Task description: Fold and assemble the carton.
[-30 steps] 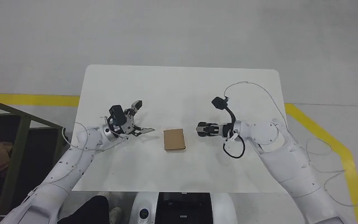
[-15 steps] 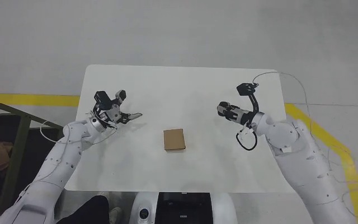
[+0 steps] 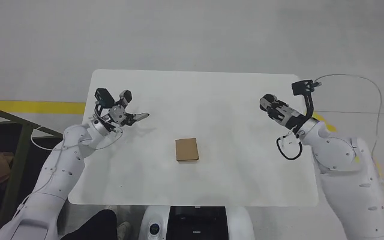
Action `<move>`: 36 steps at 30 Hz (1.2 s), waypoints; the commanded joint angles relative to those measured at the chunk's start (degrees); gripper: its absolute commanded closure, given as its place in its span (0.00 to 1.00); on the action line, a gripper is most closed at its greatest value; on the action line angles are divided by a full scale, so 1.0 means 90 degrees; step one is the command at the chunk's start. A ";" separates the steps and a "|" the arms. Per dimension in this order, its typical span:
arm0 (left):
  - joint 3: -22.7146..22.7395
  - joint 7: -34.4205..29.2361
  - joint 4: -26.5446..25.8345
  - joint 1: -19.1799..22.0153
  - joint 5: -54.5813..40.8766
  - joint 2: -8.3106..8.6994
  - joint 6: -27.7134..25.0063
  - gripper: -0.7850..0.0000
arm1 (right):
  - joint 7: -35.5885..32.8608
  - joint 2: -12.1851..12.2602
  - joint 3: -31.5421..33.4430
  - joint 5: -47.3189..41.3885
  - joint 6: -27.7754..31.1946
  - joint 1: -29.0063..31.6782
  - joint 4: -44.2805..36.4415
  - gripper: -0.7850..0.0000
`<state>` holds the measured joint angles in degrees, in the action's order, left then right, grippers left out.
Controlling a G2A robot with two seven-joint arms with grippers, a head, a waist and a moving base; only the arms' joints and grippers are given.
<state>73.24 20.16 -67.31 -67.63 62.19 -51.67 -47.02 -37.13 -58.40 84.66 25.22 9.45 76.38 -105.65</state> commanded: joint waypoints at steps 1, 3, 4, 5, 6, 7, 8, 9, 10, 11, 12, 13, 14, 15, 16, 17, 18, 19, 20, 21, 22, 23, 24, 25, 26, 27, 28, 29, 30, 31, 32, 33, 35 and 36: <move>0.0055 -0.0173 -0.0033 -0.0004 -0.0118 0.0004 -0.0023 0.00 | 0.0110 0.0010 0.0140 0.0009 0.0020 0.0090 -0.0048 1.00; 0.0113 -0.0315 -0.0065 -0.0004 -0.0244 0.0007 -0.0058 0.00 | 0.0142 0.0024 0.0274 0.0010 0.0049 0.0184 -0.0102 0.94; 0.0145 -0.0384 -0.0087 0.0003 -0.0304 0.0010 -0.0072 0.00 | 0.0142 0.0030 0.0336 -0.0004 0.0063 0.0225 -0.0129 0.88; 0.0175 -0.0449 -0.0111 0.0005 -0.0350 0.0012 -0.0079 0.00 | 0.0138 0.0036 0.0389 -0.0026 0.0089 0.0265 -0.0157 0.80; 0.0202 -0.0510 -0.0135 0.0007 -0.0388 0.0014 -0.0088 0.00 | 0.0129 0.0042 0.0438 -0.0029 0.0116 0.0300 -0.0182 0.81; 0.0228 -0.0567 -0.0156 0.0008 -0.0423 0.0016 -0.0097 0.00 | 0.0115 0.0047 0.0476 -0.0041 0.0132 0.0332 -0.0206 0.82; 0.0253 -0.0629 -0.0175 0.0009 -0.0438 0.0019 -0.0100 0.00 | 0.0104 0.0051 0.0511 -0.0055 0.0144 0.0359 -0.0227 0.80; 0.0279 -0.0704 -0.0206 0.0019 -0.0410 0.0024 -0.0088 0.00 | 0.0098 0.0054 0.0539 -0.0079 0.0179 0.0383 -0.0241 0.79; 0.0305 -0.0771 -0.0237 0.0023 -0.0376 0.0030 -0.0074 0.00 | 0.0085 0.0056 0.0557 -0.0118 0.0222 0.0404 -0.0246 0.74; 0.0331 -0.0800 -0.0266 0.0018 -0.0387 0.0032 -0.0077 0.00 | 0.0065 0.0059 0.0571 -0.0152 0.0260 0.0418 -0.0240 0.64; 0.0356 -0.0831 -0.0288 0.0011 -0.0408 0.0035 -0.0086 0.00 | 0.0040 0.0062 0.0581 -0.0185 0.0310 0.0423 -0.0242 0.51; 0.0387 -0.0870 -0.0309 0.0008 -0.0412 0.0038 -0.0079 0.00 | 0.0019 0.0065 0.0592 -0.0206 0.0347 0.0425 -0.0233 0.00; 0.0416 -0.0912 -0.0326 0.0002 -0.0421 0.0043 -0.0083 0.00 | 0.0002 0.0066 0.0595 -0.0257 0.0408 0.0423 -0.0228 0.00; 0.0458 -0.0940 -0.0342 0.0002 -0.0441 0.0047 -0.0073 0.00 | -0.0011 0.0068 0.0605 -0.0328 0.0468 0.0423 -0.0202 0.00; 0.0506 -0.0951 -0.0363 -0.0002 -0.0445 0.0052 -0.0043 0.00 | -0.0014 0.0069 0.0616 -0.0374 0.0516 0.0418 -0.0190 0.00; 0.0549 -0.0950 -0.0380 -0.0017 -0.0469 0.0056 -0.0017 0.00 | -0.0014 0.0069 0.0616 -0.0374 0.0516 0.0418 -0.0190 0.00; 0.0586 -0.0959 -0.0397 -0.0034 -0.0486 0.0059 0.0000 0.00 | -0.0014 0.0069 0.0616 -0.0374 0.0516 0.0418 -0.0190 0.00; 0.0620 -0.0988 -0.0422 -0.0047 -0.0456 0.0064 0.0035 0.00 | -0.0014 0.0069 0.0616 -0.0374 0.0516 0.0418 -0.0190 0.00; 0.0640 -0.1006 -0.0445 -0.0069 -0.0443 0.0066 0.0042 0.00 | -0.0014 0.0069 0.0616 -0.0374 0.0516 0.0418 -0.0190 0.00; 0.0640 -0.1006 -0.0445 -0.0069 -0.0443 0.0066 0.0042 0.00 | -0.0014 0.0069 0.0616 -0.0374 0.0516 0.0418 -0.0190 0.00; 0.0637 -0.1000 -0.0439 -0.0062 -0.0451 0.0066 0.0042 0.00 | -0.0015 0.0069 0.0617 -0.0377 0.0518 0.0418 -0.0189 0.12; 0.0642 -0.1006 -0.0445 -0.0068 -0.0444 0.0066 0.0045 0.00 | -0.0014 0.0069 0.0616 -0.0375 0.0517 0.0418 -0.0190 0.08; 0.0643 -0.1008 -0.0447 -0.0070 -0.0442 0.0066 0.0045 0.00 | -0.0014 0.0069 0.0616 -0.0375 0.0516 0.0418 -0.0190 0.05; 0.0642 -0.1008 -0.0446 -0.0070 -0.0442 0.0066 0.0044 0.00 | -0.0014 0.0069 0.0616 -0.0374 0.0516 0.0418 -0.0190 0.03; 0.0641 -0.1008 -0.0446 -0.0069 -0.0442 0.0066 0.0043 0.00 | -0.0014 0.0069 0.0616 -0.0374 0.0516 0.0418 -0.0190 0.02; 0.0640 -0.1007 -0.0445 -0.0069 -0.0442 0.0066 0.0043 0.00 | -0.0014 0.0069 0.0616 -0.0374 0.0516 0.0418 -0.0190 0.01; 0.0640 -0.1007 -0.0445 -0.0069 -0.0442 0.0066 0.0043 0.00 | -0.0014 0.0069 0.0616 -0.0374 0.0516 0.0418 -0.0190 0.00; 0.0640 -0.1006 -0.0445 -0.0069 -0.0443 0.0066 0.0042 0.00 | -0.0014 0.0069 0.0616 -0.0374 0.0516 0.0418 -0.0190 0.00; 0.0640 -0.1006 -0.0445 -0.0069 -0.0443 0.0066 0.0042 0.00 | -0.0014 0.0069 0.0616 -0.0374 0.0516 0.0418 -0.0190 0.00; 0.0640 -0.1006 -0.0445 -0.0069 -0.0443 0.0066 0.0042 0.00 | -0.0014 0.0069 0.0616 -0.0374 0.0516 0.0418 -0.0190 0.00; 0.0640 -0.1006 -0.0445 -0.0069 -0.0443 0.0066 0.0042 0.00 | -0.0014 0.0069 0.0616 -0.0374 0.0516 0.0418 -0.0190 0.00; 0.0640 -0.1006 -0.0445 -0.0069 -0.0443 0.0066 0.0042 0.00 | -0.0014 0.0069 0.0616 -0.0374 0.0516 0.0418 -0.0190 0.00; 0.0640 -0.1006 -0.0444 -0.0069 -0.0443 0.0066 0.0042 0.00 | -0.0014 0.0069 0.0616 -0.0374 0.0516 0.0418 -0.0190 0.00; 0.0640 -0.1006 -0.0444 -0.0069 -0.0443 0.0066 0.0042 0.00 | -0.0014 0.0069 0.0616 -0.0374 0.0516 0.0418 -0.0190 0.00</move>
<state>79.00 11.11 -71.31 -68.25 58.20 -51.08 -46.64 -37.25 -57.78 90.21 21.85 14.10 80.14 -107.36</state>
